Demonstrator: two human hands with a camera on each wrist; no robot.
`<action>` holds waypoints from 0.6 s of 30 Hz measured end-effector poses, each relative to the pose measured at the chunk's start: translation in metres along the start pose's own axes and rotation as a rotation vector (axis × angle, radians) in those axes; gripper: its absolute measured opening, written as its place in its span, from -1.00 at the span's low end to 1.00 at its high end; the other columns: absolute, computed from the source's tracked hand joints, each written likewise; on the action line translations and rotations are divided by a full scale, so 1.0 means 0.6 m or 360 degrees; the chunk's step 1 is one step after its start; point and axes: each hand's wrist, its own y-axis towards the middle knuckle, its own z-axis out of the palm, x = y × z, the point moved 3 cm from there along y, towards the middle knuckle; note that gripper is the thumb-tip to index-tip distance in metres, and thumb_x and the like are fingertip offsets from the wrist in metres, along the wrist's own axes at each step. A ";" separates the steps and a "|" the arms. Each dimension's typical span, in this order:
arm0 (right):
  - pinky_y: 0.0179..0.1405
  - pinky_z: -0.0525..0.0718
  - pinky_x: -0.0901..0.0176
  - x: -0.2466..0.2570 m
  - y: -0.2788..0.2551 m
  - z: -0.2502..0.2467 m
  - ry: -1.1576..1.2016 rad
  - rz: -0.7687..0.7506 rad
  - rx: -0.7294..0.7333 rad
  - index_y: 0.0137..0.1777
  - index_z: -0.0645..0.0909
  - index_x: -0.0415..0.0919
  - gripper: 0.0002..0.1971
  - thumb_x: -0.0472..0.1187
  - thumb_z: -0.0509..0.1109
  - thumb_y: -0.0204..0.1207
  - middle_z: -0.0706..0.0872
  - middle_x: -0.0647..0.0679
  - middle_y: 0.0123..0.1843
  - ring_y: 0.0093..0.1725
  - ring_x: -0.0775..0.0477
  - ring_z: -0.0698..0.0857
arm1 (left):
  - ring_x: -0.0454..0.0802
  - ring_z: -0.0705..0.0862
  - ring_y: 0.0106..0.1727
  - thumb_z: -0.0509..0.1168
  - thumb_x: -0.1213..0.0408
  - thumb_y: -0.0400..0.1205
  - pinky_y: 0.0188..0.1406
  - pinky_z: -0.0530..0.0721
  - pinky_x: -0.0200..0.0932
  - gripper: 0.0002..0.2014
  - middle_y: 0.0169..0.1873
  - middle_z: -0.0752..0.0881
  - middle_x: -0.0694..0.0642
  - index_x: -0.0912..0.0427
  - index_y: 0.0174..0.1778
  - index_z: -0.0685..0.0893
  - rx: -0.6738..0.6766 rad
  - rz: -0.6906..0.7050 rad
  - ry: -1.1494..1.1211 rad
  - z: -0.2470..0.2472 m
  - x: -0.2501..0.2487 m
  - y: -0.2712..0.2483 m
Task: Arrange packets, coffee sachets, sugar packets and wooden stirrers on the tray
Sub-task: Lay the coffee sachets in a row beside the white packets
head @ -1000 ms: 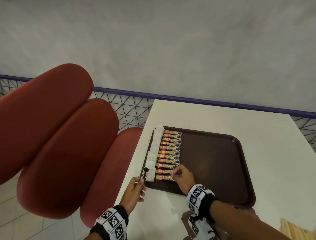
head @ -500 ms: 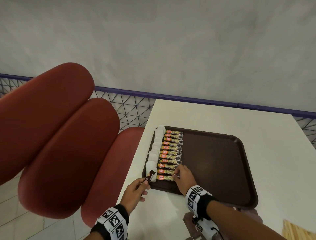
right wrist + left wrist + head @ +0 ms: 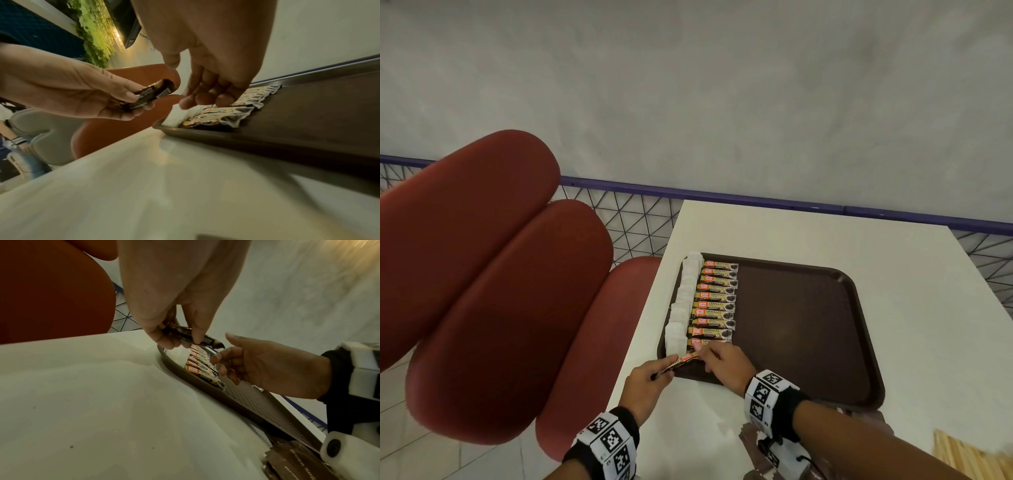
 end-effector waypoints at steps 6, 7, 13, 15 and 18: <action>-0.08 0.53 0.28 0.001 0.003 0.019 0.0298 -0.0012 0.0073 -0.28 0.48 -0.11 -0.80 -0.18 0.31 0.59 0.64 0.10 -0.38 -0.32 0.17 0.58 | -0.12 0.62 0.05 0.38 0.50 0.54 -0.06 0.50 -0.51 -0.68 0.02 0.70 -0.02 0.08 0.14 0.73 -0.0044 0.0016 -0.0009 -0.006 -0.002 -0.011; -0.03 0.53 0.26 0.002 0.004 0.017 0.0368 -0.0017 0.0070 -0.27 0.49 -0.12 -0.82 -0.20 0.32 0.58 0.65 0.08 -0.37 -0.29 0.16 0.59 | -0.13 0.63 0.03 0.40 0.46 0.53 -0.06 0.51 -0.48 -0.69 0.02 0.71 -0.03 0.06 0.14 0.74 -0.0065 0.0009 -0.0039 -0.008 -0.001 -0.013; -0.19 0.53 0.48 0.026 -0.002 0.007 0.0572 -0.0207 0.0110 -0.19 0.55 -0.03 -0.85 -0.29 0.40 0.52 0.63 0.03 -0.33 -0.31 0.19 0.57 | -0.01 0.69 -0.22 0.45 0.41 0.50 -0.21 0.63 -0.29 -0.83 -0.24 0.81 0.08 0.10 -0.04 0.79 -0.0007 -0.0061 -0.0203 -0.003 -0.002 -0.015; -0.14 0.54 0.44 0.026 -0.002 0.007 0.0630 -0.0211 0.0085 -0.09 0.57 -0.05 -0.88 -0.28 0.43 0.49 0.61 -0.01 -0.27 -0.25 0.15 0.56 | -0.01 0.71 -0.19 0.46 0.38 0.49 -0.19 0.59 -0.30 -0.87 -0.21 0.81 0.09 0.10 -0.08 0.76 0.0011 -0.0052 -0.0159 0.003 -0.006 -0.015; -0.13 0.56 0.47 0.019 -0.005 0.013 0.0686 -0.0158 0.0089 0.02 0.49 -0.11 -0.78 -0.27 0.47 0.46 0.62 -0.07 -0.16 -0.21 0.17 0.56 | -0.02 0.71 -0.30 0.47 0.31 0.50 -0.26 0.59 -0.25 -0.88 -0.24 0.78 0.16 0.17 -0.12 0.67 -0.0001 -0.0056 -0.0221 0.012 -0.017 -0.016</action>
